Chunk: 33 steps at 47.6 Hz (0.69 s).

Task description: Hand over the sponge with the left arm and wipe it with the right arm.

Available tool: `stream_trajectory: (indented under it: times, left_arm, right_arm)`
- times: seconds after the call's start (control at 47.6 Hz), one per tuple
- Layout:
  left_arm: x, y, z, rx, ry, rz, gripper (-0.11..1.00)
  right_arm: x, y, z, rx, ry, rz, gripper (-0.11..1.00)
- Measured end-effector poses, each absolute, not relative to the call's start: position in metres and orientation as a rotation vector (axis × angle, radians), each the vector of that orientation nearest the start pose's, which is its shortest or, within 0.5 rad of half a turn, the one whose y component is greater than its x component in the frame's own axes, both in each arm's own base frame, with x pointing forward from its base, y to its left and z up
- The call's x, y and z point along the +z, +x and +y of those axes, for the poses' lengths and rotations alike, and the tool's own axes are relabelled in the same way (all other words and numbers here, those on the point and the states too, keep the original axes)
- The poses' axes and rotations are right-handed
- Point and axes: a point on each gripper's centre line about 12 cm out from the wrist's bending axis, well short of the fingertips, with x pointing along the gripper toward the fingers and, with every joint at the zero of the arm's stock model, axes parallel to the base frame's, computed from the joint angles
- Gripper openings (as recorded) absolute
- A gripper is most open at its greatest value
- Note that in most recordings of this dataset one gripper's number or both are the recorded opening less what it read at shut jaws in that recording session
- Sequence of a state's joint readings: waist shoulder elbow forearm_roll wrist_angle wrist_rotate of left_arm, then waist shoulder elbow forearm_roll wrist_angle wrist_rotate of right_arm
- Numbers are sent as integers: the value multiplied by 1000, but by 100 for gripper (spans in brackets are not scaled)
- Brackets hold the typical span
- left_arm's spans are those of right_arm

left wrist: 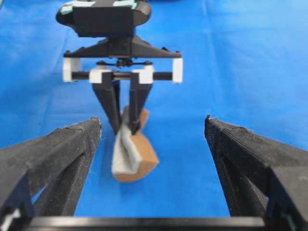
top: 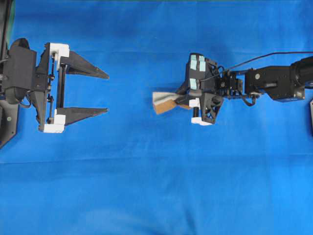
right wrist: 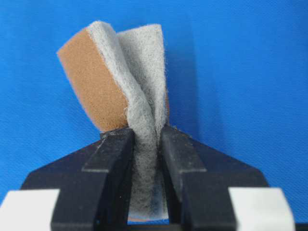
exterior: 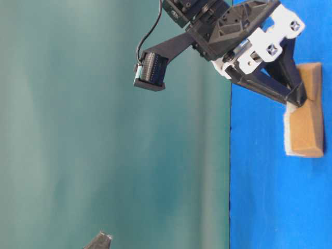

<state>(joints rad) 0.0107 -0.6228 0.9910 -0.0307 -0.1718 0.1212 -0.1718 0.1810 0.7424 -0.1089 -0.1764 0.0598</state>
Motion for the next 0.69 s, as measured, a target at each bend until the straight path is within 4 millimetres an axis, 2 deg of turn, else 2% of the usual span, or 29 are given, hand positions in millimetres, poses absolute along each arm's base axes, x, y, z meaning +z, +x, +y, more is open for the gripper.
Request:
stream_trajectory:
  times: [0.63, 0.651, 0.693]
  left_arm:
    - [274, 269, 3, 5, 92, 198, 86]
    - [274, 269, 3, 5, 90, 200, 87]
    - [274, 269, 4, 7, 92, 200, 86]
  right_arm:
    - [93, 377, -62, -127, 32, 733, 24]
    - [93, 376, -61, -126, 31, 734, 27]
    - [93, 376, -61, -124, 31, 734, 41]
